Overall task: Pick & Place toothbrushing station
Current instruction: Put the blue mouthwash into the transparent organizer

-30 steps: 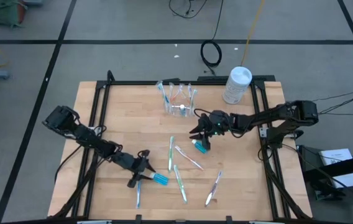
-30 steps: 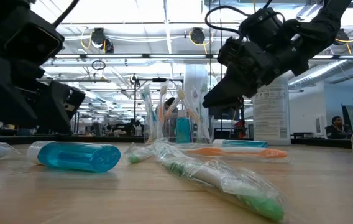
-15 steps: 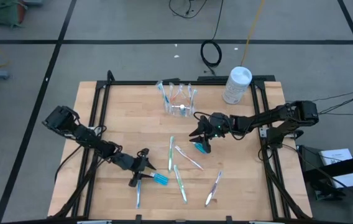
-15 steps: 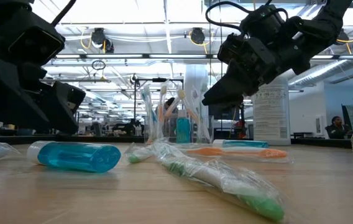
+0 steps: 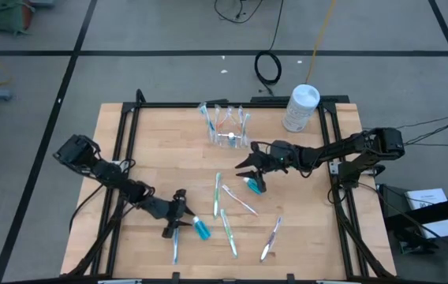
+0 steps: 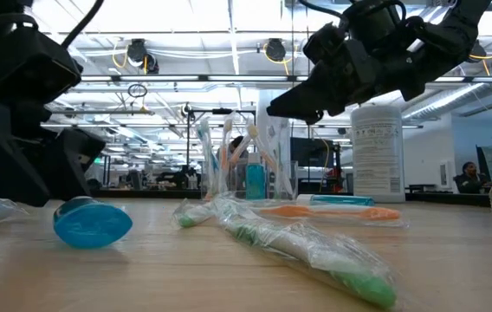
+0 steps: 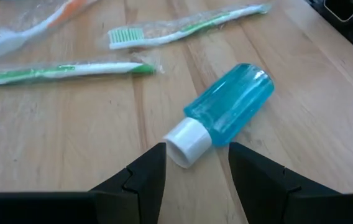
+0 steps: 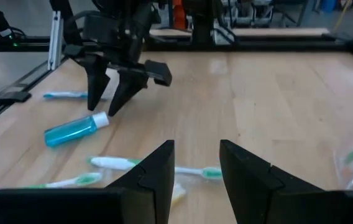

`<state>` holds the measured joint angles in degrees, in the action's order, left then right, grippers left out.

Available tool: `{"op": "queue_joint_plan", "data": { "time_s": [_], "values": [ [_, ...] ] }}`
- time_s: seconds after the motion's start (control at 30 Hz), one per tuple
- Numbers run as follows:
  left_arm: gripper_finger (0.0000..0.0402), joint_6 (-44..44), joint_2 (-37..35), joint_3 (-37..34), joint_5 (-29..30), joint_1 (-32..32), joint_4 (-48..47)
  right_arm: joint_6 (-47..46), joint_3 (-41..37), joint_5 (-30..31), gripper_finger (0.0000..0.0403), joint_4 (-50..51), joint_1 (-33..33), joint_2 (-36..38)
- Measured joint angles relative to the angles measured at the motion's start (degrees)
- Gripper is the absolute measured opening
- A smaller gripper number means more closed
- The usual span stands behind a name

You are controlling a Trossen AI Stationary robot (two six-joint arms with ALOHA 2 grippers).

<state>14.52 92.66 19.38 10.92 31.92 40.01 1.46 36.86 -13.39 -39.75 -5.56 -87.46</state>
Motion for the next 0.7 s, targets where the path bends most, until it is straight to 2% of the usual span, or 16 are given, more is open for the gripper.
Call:
{"op": "queue_joint_plan", "data": {
  "time_s": [0.2,0.4,0.57,0.7],
  "values": [
    [0.0181,-2.68,0.0,0.0,1.64,1.16,0.18,3.66,0.0,0.0,0.0118,-0.12,0.0,0.0],
    [0.0181,-8.13,0.0,0.0,1.5,-0.48,1.37,4.24,0.0,0.0,0.0118,-1.15,0.0,0.0],
    [0.0181,-12.37,-0.01,0.0,-5.15,-2.08,4.25,4.24,0.0,-0.02,0.0118,-1.97,0.0,0.0],
    [0.0181,-13.67,-0.02,0.0,-6.26,-3.65,3.32,4.22,0.0,-0.01,0.0118,-2.0,0.0,0.0]
  ]
}}
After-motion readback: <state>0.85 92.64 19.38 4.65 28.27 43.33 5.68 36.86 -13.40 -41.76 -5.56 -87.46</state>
